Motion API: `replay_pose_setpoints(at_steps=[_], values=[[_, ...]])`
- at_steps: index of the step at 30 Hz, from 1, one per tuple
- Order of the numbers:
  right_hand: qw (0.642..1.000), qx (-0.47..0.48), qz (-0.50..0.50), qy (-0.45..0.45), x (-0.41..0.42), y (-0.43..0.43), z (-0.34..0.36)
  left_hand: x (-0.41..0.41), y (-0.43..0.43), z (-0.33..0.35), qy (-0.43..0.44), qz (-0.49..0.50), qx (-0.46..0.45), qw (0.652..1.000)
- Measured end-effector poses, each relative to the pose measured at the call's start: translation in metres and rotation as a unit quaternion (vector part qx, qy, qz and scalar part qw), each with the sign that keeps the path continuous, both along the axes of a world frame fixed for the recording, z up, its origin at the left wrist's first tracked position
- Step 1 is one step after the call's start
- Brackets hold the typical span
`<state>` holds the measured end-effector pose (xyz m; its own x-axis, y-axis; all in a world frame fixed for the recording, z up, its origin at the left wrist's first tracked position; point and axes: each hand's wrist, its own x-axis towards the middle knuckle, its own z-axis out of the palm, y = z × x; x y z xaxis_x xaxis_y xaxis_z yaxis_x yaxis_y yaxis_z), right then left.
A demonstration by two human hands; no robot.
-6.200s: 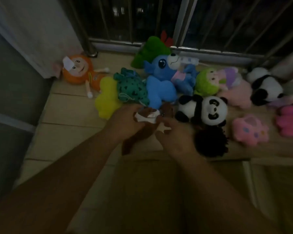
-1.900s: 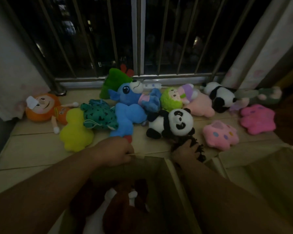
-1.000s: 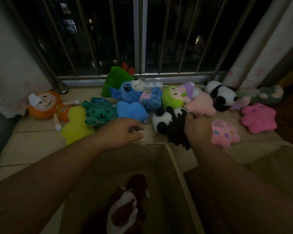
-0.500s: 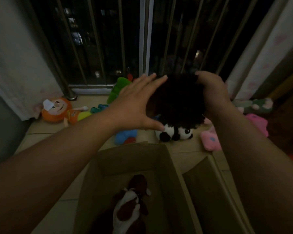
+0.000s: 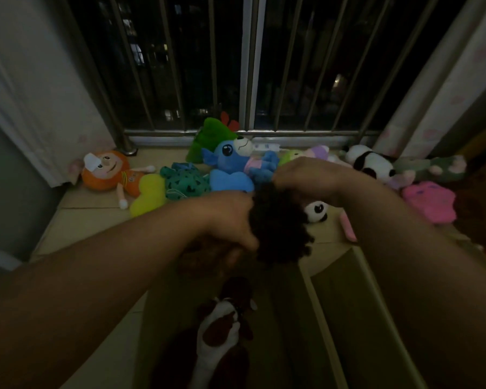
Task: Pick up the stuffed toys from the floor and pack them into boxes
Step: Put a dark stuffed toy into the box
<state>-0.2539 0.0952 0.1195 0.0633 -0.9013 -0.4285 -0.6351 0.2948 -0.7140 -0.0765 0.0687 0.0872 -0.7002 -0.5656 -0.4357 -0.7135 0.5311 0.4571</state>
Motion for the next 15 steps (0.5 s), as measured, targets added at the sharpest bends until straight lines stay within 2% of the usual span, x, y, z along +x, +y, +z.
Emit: replay_pose_setpoints(at_steps=[2,4,6,10,15], values=[[0.997,0.065,0.025,0.032,0.001,-0.004,-0.004,0.004,0.002,-0.014,-0.075,-0.035,0.003,0.997],[0.998,0.058,0.011,0.033,0.001,-0.008,-0.006,0.008,0.003,-0.026,-0.127,-0.076,-0.007,0.989],[0.999,0.026,-0.004,0.027,0.0,-0.012,-0.011,0.008,0.001,-0.033,-0.137,-0.092,-0.034,0.986],[0.999,-0.022,-0.017,0.033,-0.001,-0.017,-0.021,0.0,-0.006,-0.034,-0.083,-0.055,-0.066,0.993],[0.992,-0.076,-0.002,0.098,-0.007,-0.018,-0.032,-0.011,-0.008,-0.032,0.026,-0.002,-0.182,0.983]])
